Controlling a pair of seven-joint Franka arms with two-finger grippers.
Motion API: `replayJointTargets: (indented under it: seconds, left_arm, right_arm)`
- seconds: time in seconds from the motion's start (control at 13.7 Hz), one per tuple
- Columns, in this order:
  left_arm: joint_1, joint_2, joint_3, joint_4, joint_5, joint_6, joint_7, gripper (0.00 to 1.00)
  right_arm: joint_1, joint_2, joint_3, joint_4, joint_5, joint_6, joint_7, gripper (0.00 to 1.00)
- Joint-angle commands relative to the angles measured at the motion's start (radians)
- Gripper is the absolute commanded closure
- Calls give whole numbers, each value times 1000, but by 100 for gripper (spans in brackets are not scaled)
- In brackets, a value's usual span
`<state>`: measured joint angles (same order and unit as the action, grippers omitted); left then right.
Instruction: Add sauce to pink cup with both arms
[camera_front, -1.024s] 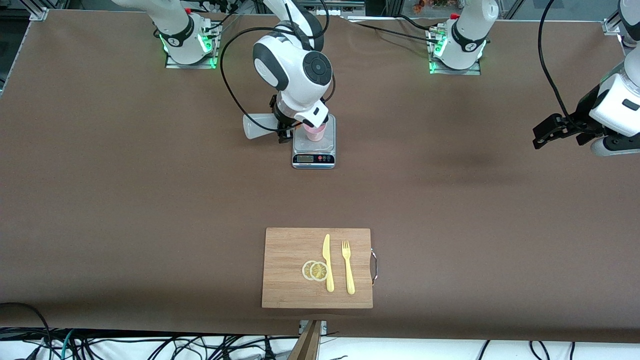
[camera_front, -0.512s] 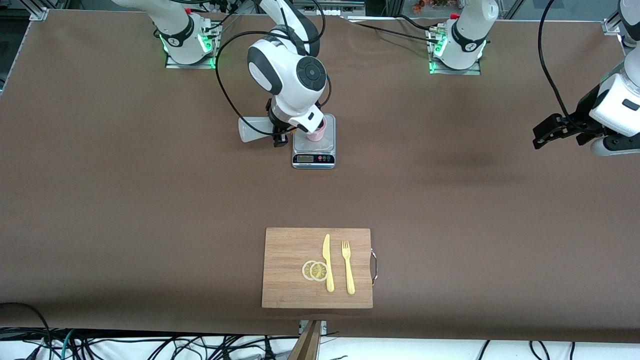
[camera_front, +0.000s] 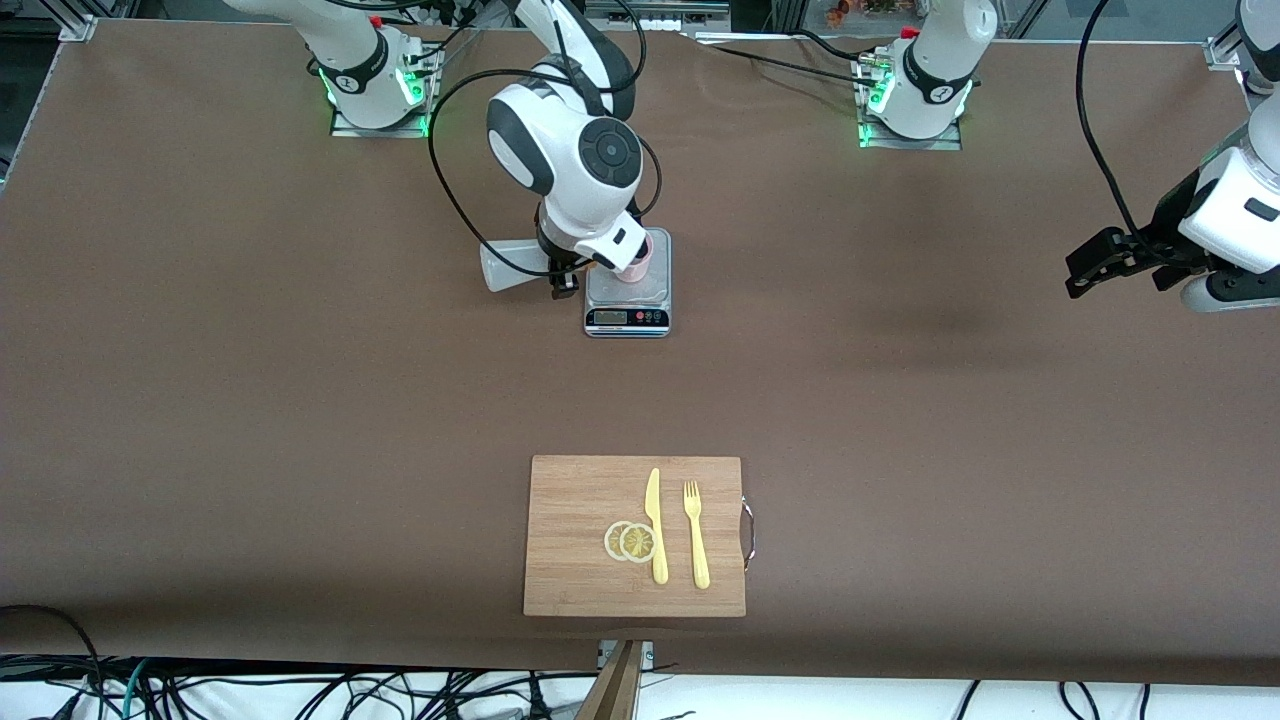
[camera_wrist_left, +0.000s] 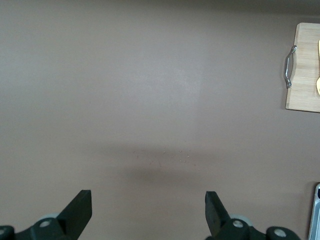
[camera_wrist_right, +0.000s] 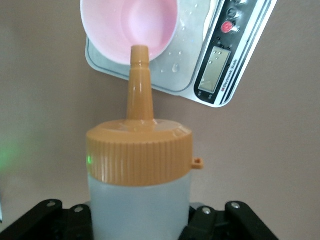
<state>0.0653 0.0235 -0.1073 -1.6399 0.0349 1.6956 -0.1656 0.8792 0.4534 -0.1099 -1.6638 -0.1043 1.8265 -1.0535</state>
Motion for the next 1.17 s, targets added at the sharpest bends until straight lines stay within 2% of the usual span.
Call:
replayJointTargets:
  seconds: [0.0, 0.51, 0.8, 0.95, 1.1]
  left_arm:
    - [2, 16, 0, 35, -18, -24, -3, 0]
    - [2, 16, 0, 37, -18, -24, -3, 0]
    - [2, 16, 0, 35, -18, -24, -3, 0]
    - [2, 16, 0, 35, -18, -24, -3, 0]
    - [2, 16, 0, 35, -18, -24, -3, 0]
  right_arm:
    - [-22, -13, -1, 3, 46, 20, -55, 100]
    - [-135, -36, -11, 3, 164, 76, -224, 100]
    - [-247, -44, -31, 3, 314, 112, -400, 100]
    - [-313, -41, -36, 1, 430, 143, -521, 100]
    - [-385, -30, -36, 1, 510, 166, -621, 100]
